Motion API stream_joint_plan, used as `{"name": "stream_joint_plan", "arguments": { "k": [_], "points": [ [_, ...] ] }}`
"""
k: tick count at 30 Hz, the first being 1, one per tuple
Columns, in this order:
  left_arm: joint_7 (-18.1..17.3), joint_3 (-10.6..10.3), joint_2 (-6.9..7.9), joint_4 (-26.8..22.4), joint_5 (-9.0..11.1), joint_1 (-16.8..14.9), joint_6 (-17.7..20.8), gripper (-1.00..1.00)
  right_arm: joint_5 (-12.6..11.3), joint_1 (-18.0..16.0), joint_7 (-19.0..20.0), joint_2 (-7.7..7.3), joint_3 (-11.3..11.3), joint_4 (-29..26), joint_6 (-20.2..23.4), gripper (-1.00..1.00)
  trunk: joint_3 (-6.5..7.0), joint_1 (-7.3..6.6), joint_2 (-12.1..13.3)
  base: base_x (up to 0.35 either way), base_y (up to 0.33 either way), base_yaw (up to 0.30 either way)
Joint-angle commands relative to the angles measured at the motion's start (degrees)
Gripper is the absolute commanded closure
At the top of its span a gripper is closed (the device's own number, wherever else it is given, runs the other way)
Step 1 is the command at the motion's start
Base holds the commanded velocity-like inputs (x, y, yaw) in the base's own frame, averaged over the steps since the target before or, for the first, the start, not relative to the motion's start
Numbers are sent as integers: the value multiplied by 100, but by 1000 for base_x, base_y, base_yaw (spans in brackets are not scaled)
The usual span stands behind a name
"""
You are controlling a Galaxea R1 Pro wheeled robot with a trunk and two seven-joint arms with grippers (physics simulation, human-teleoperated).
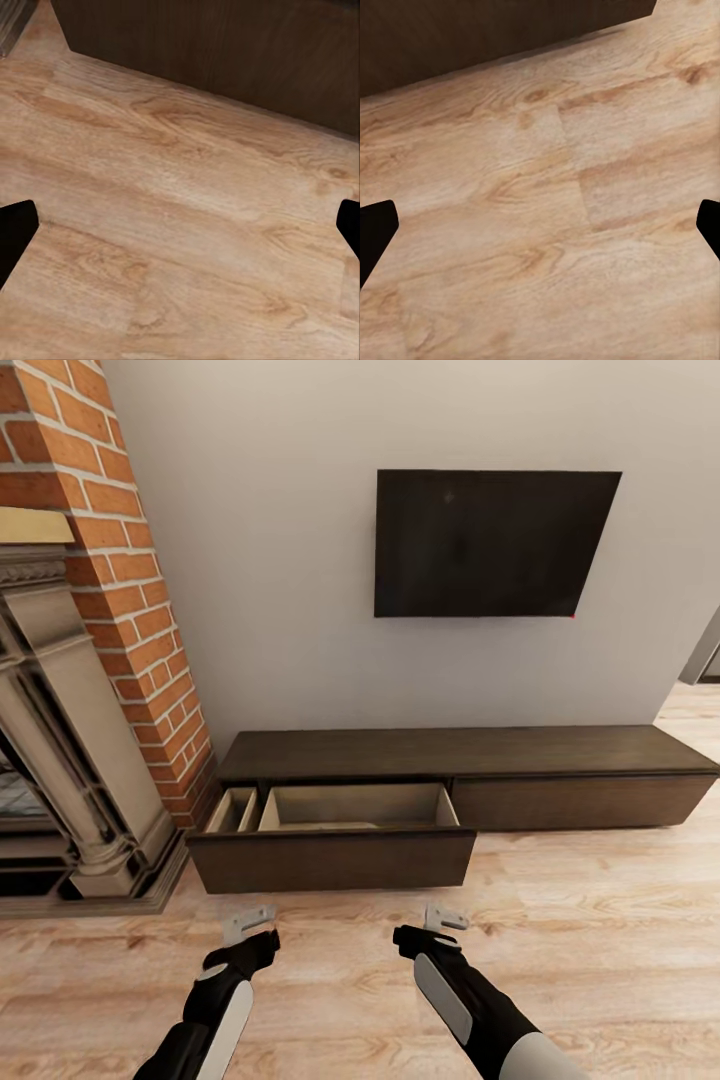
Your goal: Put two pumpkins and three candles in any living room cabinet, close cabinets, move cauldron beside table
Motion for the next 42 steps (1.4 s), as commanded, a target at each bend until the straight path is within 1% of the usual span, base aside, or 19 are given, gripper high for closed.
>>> {"name": "stream_joint_plan", "arguments": {
  "k": [1,3,7,10,14,18,20,22,25,30,33,36,38,42],
  "points": [
    [59,-11,-11,51,25,-2,-75,-100,-32,-5,-42,-5,23,-8,-13,-100,-24,22,-45,0,0,0],
    [60,-44,-42,108,-10,-5,-165,-100,-35,-5,-40,-5,27,14,-140,-100,-60,66,-125,0,0,0],
    [70,-375,-85,148,-35,-3,-228,-100,-16,-5,-40,-2,27,288,-444,-100,-132,154,-285,0,0,0],
    [74,-492,-92,154,-38,-2,-240,-100,35,-5,-39,-2,26,381,-527,-100,-185,220,-405,0,0,0],
    [75,-532,-94,166,-42,-3,-249,-100,63,-5,-39,-2,26,426,-574,-100,-257,308,-566,0,0,0],
    [75,-539,-94,190,-40,-3,-256,-100,62,-5,-38,-2,26,470,-784,-100,-329,396,-726,0,0,0],
    [75,-540,-100,210,-40,-2,-259,-100,61,-5,-37,0,26,614,-905,-100,-365,439,-807,0,0,0],
    [75,-540,-102,224,-39,-3,-262,-100,62,-6,-34,37,26,742,-997,-100,-401,483,-887,0,0,0],
    [75,-540,-103,239,-39,-2,-290,-100,67,-10,-31,133,26,838,-1168,-100,-455,549,-1007,0,0,0],
    [75,-554,-111,443,-48,0,-771,-100,69,-13,-31,177,26,875,-1290,-100,-544,659,-1208,0,0,0],
    [75,-557,-112,491,-54,-4,-872,-100,69,-12,-29,177,26,898,-1434,-100,-598,725,-1328,0,0,0],
    [82,-560,-112,502,-56,0,-902,-100,69,-13,-23,181,26,1108,-1728,-100,-652,791,-1448,0,0,0],
    [81,-574,-112,503,-68,0,-908,-100,69,-14,-22,183,26,1185,-1907,-100,-652,791,-1448,0,0,0],
    [84,-778,-115,497,-117,-3,-910,-100,69,-13,-22,183,26,1219,-2042,-100,-652,791,-1448,0,0,0]
  ]
}}
